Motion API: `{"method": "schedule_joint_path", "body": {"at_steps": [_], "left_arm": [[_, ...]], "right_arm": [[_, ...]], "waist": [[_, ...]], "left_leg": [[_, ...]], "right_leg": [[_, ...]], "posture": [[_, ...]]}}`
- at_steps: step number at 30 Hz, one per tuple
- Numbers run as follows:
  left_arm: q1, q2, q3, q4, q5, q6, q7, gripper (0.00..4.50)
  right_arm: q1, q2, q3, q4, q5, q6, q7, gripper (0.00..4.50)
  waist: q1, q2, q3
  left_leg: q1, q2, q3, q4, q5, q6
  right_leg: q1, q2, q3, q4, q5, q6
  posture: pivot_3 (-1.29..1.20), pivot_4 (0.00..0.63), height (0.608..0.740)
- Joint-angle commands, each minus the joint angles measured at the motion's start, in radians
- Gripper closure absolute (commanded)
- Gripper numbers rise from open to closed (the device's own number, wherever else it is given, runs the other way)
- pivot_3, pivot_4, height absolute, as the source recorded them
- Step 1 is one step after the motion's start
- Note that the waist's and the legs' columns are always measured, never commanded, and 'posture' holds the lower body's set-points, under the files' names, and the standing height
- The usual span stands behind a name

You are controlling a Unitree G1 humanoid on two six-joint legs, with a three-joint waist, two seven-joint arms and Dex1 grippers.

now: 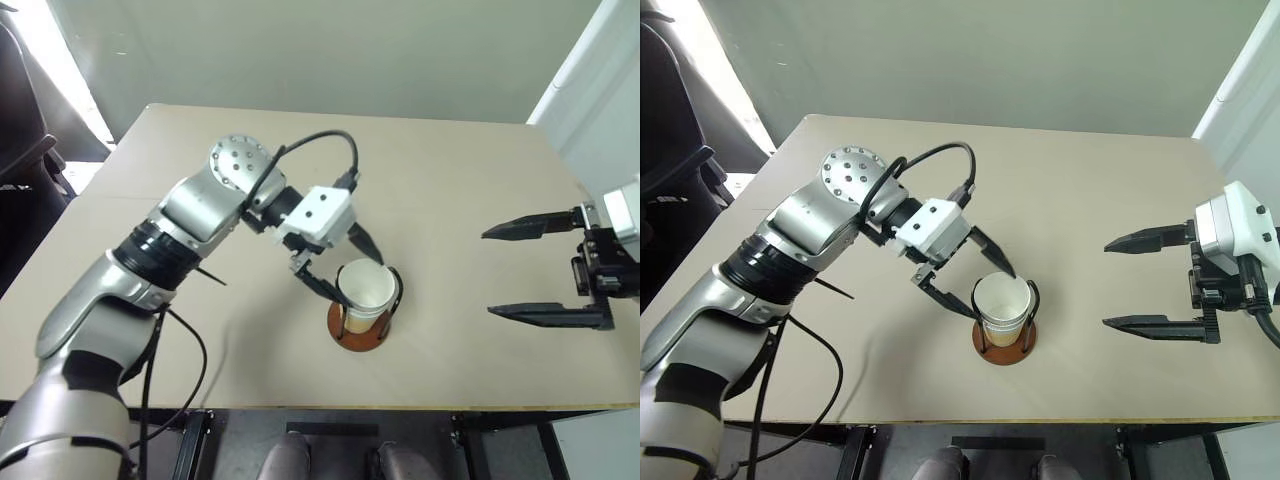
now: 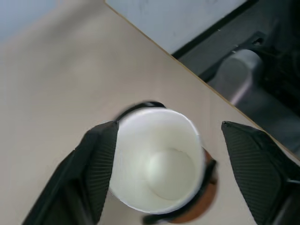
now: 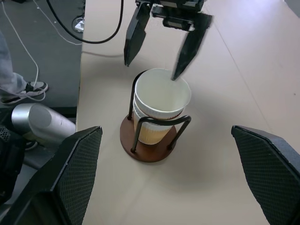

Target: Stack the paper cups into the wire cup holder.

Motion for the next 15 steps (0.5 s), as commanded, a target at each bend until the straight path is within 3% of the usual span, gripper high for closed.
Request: {"method": "schedule_joint_path", "body": {"at_steps": [1,6,10,15], "left_arm": [[0.015,0.037,0.156,0.007,0.002,0.098,0.061,0.97],[0.241,0.256,0.398,-0.132,-0.104,0.309,0.069,0.97],[0.526,0.436,0.611,-0.219,-0.162,0.388,0.051,0.97],[0.841,0.479,0.927,-0.257,-0.269,0.492,0.053,0.97]], "right_arm": [[-0.056,0.013,0.087,0.101,-0.063,-0.063,0.041,0.00],[-0.207,0.063,0.250,0.346,-0.165,-0.107,0.117,0.00],[-0.283,0.084,0.295,0.483,-0.203,-0.128,0.196,0.00],[-0.306,0.093,0.290,0.554,-0.220,-0.158,0.255,0.00]], "waist": [[-0.007,0.000,0.000],[-0.034,0.002,-0.001],[-0.038,0.003,-0.001],[-0.023,0.002,-0.001]], "left_leg": [[0.000,0.000,0.000,0.000,0.000,0.000],[0.002,0.000,0.003,-0.004,0.000,0.000],[0.000,0.000,0.004,-0.005,0.000,-0.001],[0.000,0.000,0.004,-0.006,0.000,0.000]], "right_leg": [[0.000,0.000,0.000,0.000,0.000,0.000],[-0.004,0.002,0.007,0.001,0.000,0.000],[-0.009,0.003,0.012,0.002,0.000,0.000],[-0.010,0.002,0.013,0.002,0.000,0.000]], "posture": [[0.00,0.150,0.740],[0.00,0.150,0.740],[0.00,0.150,0.740],[0.00,0.150,0.740]]}}
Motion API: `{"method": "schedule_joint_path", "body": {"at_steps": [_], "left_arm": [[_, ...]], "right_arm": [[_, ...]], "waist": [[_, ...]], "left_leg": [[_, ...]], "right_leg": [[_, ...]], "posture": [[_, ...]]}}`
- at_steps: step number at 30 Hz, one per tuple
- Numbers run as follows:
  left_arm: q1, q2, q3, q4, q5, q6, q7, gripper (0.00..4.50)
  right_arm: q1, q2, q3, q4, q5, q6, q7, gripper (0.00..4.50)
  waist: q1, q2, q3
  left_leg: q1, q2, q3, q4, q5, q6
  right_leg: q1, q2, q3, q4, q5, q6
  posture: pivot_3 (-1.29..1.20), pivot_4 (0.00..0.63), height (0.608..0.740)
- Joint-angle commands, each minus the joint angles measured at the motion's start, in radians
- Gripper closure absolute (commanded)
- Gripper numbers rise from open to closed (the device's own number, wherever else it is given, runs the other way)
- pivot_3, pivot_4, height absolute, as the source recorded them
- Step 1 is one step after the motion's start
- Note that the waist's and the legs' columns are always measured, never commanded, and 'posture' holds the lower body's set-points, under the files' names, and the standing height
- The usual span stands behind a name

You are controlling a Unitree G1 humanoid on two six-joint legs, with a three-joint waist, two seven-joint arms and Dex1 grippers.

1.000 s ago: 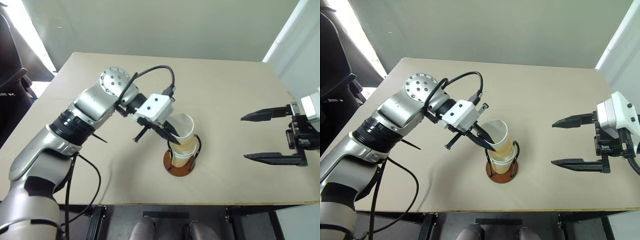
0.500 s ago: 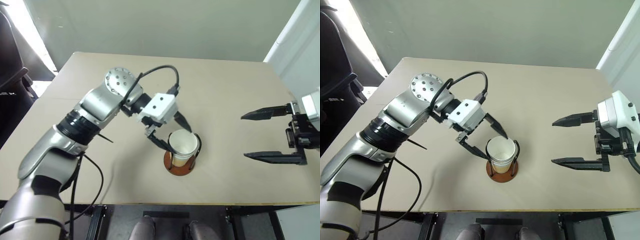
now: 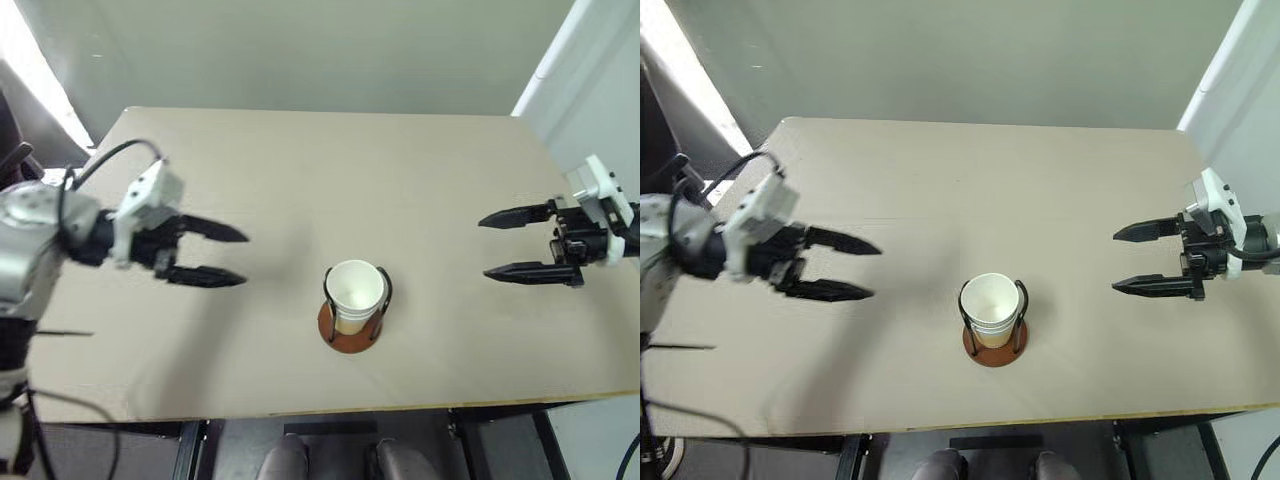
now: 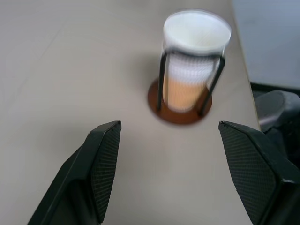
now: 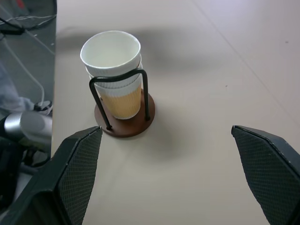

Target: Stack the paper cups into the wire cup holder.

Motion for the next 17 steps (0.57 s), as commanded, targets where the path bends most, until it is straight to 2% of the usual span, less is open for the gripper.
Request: {"method": "schedule_joint_path", "body": {"at_steps": [1,4,8,14,17], "left_arm": [[0.105,0.012,0.195,-0.068,-0.070,0.059,0.011,0.97],[0.178,0.003,0.253,-0.089,-0.061,0.060,0.032,0.97],[0.198,-0.035,0.236,-0.092,-0.053,0.060,0.082,0.97],[0.204,-0.040,0.233,-0.100,-0.037,0.056,0.107,0.97],[0.209,-0.037,0.241,-0.092,-0.030,0.052,0.111,0.97]], "right_arm": [[-0.022,-0.007,-0.028,0.014,-0.001,-0.016,0.039,0.00],[-0.014,0.001,-0.022,-0.001,-0.002,-0.022,0.060,0.00],[-0.047,0.030,0.008,0.008,-0.023,-0.019,0.062,0.00],[-0.049,0.034,0.005,0.000,-0.035,-0.012,0.054,0.00],[-0.054,0.037,0.005,-0.008,-0.037,-0.005,0.047,0.00]], "waist": [[0.004,0.000,0.000],[0.005,0.000,0.000],[0.001,0.000,0.000],[-0.003,0.000,0.000],[-0.005,0.000,0.000]], "left_leg": [[0.000,0.000,0.000,0.000,0.000,0.000],[0.003,0.000,0.000,0.002,0.000,0.001],[0.011,0.000,0.001,0.003,-0.007,0.012],[0.011,0.000,0.002,0.002,-0.006,0.010],[0.011,0.000,0.002,0.001,-0.002,0.000]], "right_leg": [[0.000,0.000,0.000,0.001,0.000,0.000],[0.004,0.000,0.000,0.002,0.001,-0.002],[0.008,0.000,0.001,0.007,0.000,-0.006],[0.003,0.000,0.001,0.014,-0.002,-0.010],[0.003,0.001,0.001,0.014,-0.003,-0.011]], "posture": [[0.00,0.150,0.740],[0.00,0.150,0.740],[0.00,0.150,0.740],[0.00,0.150,0.740],[0.00,0.150,0.740]]}}
